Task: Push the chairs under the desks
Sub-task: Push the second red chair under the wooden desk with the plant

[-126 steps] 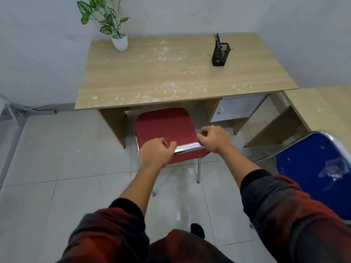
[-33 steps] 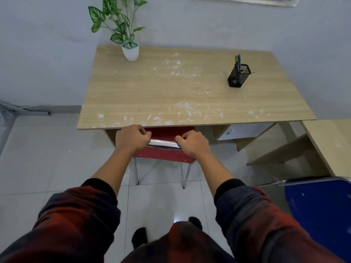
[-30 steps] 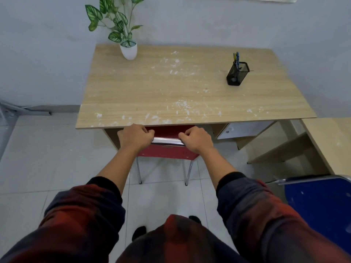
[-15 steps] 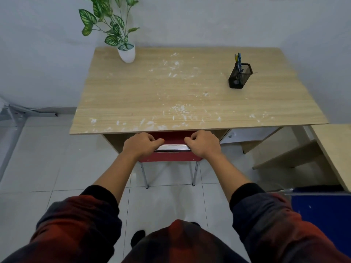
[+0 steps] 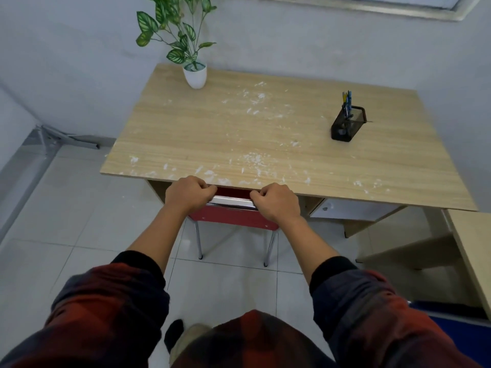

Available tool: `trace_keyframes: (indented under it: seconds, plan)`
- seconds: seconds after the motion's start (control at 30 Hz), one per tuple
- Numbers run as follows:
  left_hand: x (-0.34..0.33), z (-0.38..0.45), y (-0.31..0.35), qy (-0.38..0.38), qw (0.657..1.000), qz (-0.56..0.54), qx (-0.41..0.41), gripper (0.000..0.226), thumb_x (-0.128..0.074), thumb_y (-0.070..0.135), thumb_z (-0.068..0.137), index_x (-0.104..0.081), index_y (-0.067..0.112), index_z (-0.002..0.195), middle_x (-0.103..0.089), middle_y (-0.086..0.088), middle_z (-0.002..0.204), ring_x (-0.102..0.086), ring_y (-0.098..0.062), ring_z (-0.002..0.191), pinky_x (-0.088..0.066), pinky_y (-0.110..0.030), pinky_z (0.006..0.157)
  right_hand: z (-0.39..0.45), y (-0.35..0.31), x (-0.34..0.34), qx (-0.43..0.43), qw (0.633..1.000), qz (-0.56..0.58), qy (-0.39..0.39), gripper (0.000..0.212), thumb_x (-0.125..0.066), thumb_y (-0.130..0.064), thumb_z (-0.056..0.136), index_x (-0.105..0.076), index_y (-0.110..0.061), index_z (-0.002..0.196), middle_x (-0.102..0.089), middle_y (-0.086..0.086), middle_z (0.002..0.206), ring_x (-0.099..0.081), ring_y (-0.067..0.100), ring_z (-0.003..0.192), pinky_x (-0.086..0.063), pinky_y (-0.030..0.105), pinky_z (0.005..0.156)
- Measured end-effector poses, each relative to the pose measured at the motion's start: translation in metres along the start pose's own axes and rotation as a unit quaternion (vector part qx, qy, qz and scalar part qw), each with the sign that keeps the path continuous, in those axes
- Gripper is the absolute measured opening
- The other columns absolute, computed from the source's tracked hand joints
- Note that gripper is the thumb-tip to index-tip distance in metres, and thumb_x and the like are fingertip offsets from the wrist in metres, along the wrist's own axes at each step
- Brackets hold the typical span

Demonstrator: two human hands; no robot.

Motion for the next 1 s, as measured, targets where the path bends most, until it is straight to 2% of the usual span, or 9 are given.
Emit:
trace_keyframes:
  seconds: [0.13,0.33,0.5,0.63,0.77,0.9,1.0]
  plan:
    - [-0.005,-0.009,0.008,0.013,1.0,-0.003,0.002,0.035,-0.056,0.041,0.084,-0.071,0.017,0.064,-0.062,0.004,0.057,-0.058,-0.018,0.06,-0.037,-0.024,0.055,-0.004,0.007,0.008,0.009,1.0,-0.001,-0.015,0.044,-0.055,-0.043,0.087,-0.062,-0.011,0.057,-0.053,0.001,0.051,-0.048,0.022,0.05,-0.038,0.027,0.052]
    - [-0.003,-0.006,0.006,0.007,1.0,-0.014,-0.008,0.035,-0.056,0.041,0.084,-0.07,0.017,0.063,-0.062,0.005,0.057,-0.057,-0.017,0.059,-0.035,-0.024,0.054,-0.002,0.005,0.008,0.002,1.0,-0.005,-0.017,0.042,-0.056,-0.041,0.087,-0.056,-0.013,0.055,-0.049,0.002,0.05,-0.044,0.022,0.05,-0.032,0.026,0.05]
    - [-0.002,0.001,0.005,0.003,1.0,-0.01,-0.022,0.034,-0.056,0.044,0.086,-0.071,0.021,0.066,-0.063,0.007,0.058,-0.056,-0.013,0.054,-0.044,-0.027,0.059,0.001,0.001,0.008,-0.015,1.0,-0.003,-0.012,0.04,-0.058,-0.037,0.086,-0.056,-0.014,0.053,-0.045,-0.002,0.046,-0.04,0.018,0.047,-0.029,0.025,0.049]
    - [-0.002,0.002,0.003,0.007,0.999,-0.017,-0.034,0.033,-0.057,0.046,0.085,-0.069,0.023,0.065,-0.063,0.008,0.06,-0.056,-0.012,0.061,-0.037,-0.026,0.059,0.0,0.001,0.009,-0.023,1.0,-0.002,-0.013,0.042,-0.059,-0.035,0.086,-0.05,-0.018,0.049,-0.04,-0.004,0.044,-0.035,0.015,0.044,-0.026,0.025,0.048]
    - [0.0,0.0,0.0,-0.006,0.998,-0.031,-0.055,0.032,-0.056,0.045,0.086,-0.068,0.022,0.066,-0.064,0.007,0.062,-0.055,-0.008,0.06,-0.033,-0.025,0.057,-0.004,-0.003,0.009,-0.045,0.999,-0.005,-0.004,0.04,-0.058,-0.038,0.088,-0.056,-0.019,0.053,-0.047,-0.005,0.048,-0.043,0.015,0.049,-0.028,0.025,0.051]
    - [0.004,0.001,-0.006,-0.015,0.996,-0.052,-0.076,0.034,-0.056,0.042,0.086,-0.064,0.02,0.061,-0.06,0.005,0.058,-0.055,-0.013,0.057,-0.033,-0.025,0.054,-0.008,-0.013,0.009,-0.069,0.997,-0.014,-0.002,0.037,-0.056,-0.038,0.088,-0.064,-0.013,0.062,-0.053,0.0,0.056,-0.048,0.02,0.055,-0.031,0.025,0.051]
    - [0.008,0.006,-0.013,-0.027,0.995,-0.051,-0.078,0.036,-0.056,0.039,0.086,-0.058,0.021,0.055,-0.056,0.005,0.055,-0.052,-0.015,0.056,-0.032,-0.025,0.053,-0.01,-0.018,0.002,-0.068,0.998,-0.012,-0.011,0.035,-0.053,-0.037,0.089,-0.058,-0.013,0.064,-0.049,0.002,0.057,-0.045,0.023,0.056,-0.031,0.026,0.051]
Point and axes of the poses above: each hand's wrist, its own z-axis towards the middle knuckle, its own x-axis out of the back of the hand, y = z × x, the point moved 1 cm from there along z, towards the middle knuckle
